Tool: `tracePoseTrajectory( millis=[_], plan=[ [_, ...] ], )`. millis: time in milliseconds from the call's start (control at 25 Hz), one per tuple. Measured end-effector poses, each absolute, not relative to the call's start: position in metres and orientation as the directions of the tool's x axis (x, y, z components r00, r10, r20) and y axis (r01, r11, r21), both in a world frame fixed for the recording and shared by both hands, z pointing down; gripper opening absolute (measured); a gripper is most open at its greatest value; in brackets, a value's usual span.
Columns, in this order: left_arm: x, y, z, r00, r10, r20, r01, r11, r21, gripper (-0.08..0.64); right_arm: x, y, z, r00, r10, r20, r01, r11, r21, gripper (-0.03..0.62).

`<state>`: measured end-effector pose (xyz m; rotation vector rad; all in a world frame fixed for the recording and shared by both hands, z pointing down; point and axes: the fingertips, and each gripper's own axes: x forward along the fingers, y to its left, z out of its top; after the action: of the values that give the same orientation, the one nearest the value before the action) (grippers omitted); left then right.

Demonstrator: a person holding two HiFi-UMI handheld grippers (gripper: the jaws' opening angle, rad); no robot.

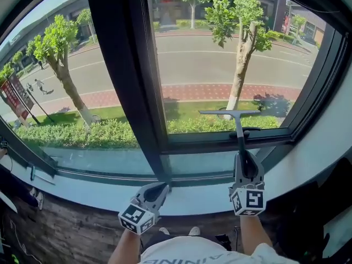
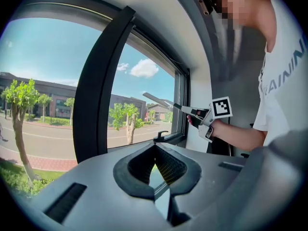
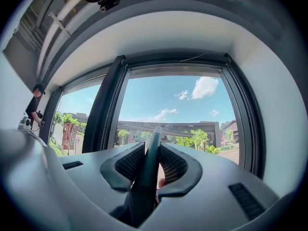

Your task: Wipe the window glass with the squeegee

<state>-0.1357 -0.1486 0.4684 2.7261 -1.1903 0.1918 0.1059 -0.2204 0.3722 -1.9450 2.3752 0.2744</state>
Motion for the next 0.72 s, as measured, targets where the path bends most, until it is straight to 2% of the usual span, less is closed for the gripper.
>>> tracePoseTrajectory(
  millis=[360, 720],
  plan=[
    [-0.166, -0.150, 0.463, 0.671, -0.729, 0.137, -0.741, -0.667, 0.080, 0.014, 0.060, -0.245, 0.277, -0.221, -0.915, -0.338, -0.974, 0.188, 0.129, 0.098],
    [-0.243, -0.148, 0.461, 0.698, -0.703, 0.138, -0.715, -0.696, 0.074, 0.014, -0.005, -0.304, 0.123, -0.177, -0.849, -0.498, -0.984, 0.134, 0.121, 0.098]
  ],
)
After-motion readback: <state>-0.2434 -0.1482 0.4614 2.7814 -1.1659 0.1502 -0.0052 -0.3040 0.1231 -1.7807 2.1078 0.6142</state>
